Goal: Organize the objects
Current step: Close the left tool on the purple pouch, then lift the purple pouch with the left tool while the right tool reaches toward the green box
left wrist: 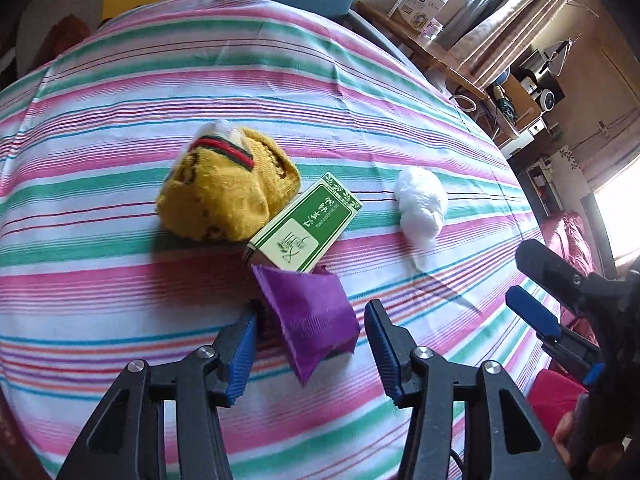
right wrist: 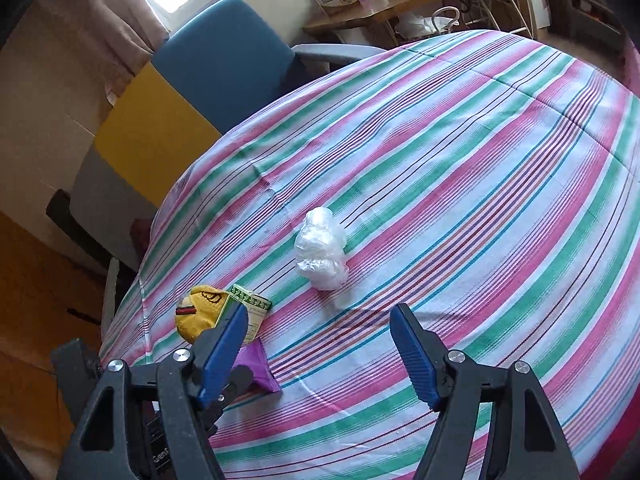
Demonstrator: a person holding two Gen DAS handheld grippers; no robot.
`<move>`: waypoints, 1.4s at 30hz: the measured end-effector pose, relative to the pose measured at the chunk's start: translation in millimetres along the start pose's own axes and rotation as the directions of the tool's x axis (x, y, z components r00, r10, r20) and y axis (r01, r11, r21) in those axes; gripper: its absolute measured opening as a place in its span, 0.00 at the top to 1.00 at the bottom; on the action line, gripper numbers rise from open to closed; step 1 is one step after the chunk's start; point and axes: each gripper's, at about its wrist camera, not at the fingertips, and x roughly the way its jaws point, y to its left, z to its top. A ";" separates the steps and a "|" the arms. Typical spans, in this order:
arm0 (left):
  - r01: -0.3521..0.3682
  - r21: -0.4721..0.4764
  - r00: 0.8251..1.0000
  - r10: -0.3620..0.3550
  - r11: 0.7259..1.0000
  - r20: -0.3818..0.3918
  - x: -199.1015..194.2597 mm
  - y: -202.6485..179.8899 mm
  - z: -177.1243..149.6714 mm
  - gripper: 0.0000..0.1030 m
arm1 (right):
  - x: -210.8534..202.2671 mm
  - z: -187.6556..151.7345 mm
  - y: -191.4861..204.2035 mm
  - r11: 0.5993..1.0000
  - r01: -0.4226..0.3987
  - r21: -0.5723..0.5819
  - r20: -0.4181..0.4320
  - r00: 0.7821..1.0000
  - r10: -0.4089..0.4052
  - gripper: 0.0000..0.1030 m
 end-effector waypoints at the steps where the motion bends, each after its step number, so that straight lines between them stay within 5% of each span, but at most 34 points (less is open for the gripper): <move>1: 0.007 0.004 1.000 -0.007 1.000 0.000 1.5 1.2 -0.9 0.56 | 0.5 0.0 0.1 1.000 0.003 -0.001 0.000 1.000 -0.003 0.28; 15: -0.039 0.113 0.998 0.034 0.993 0.047 -52.5 15.1 -87.9 0.60 | 11.8 -1.5 0.4 0.999 0.037 -0.031 -0.046 0.998 -0.038 0.28; 23: -0.026 0.116 0.999 0.021 0.993 0.043 -69.9 25.4 -121.8 0.60 | 33.4 -20.7 33.0 0.977 0.003 -0.212 -0.148 0.988 -0.035 0.28; 30: -0.008 0.117 0.999 0.003 0.993 0.048 -72.5 32.3 -126.4 0.61 | 45.0 -48.8 73.7 0.893 -0.010 -0.450 -0.170 0.983 -0.075 0.24; 37: 0.026 0.103 0.999 -0.030 0.994 0.039 -71.1 38.0 -124.8 0.61 | 75.5 -50.1 122.4 0.685 -0.016 -0.728 -0.195 0.963 -0.185 0.13; 42: 0.037 0.100 0.999 -0.040 0.994 0.034 -69.7 38.9 -122.4 0.61 | 105.5 -43.4 134.0 0.602 -0.023 -0.798 -0.217 0.943 -0.252 0.08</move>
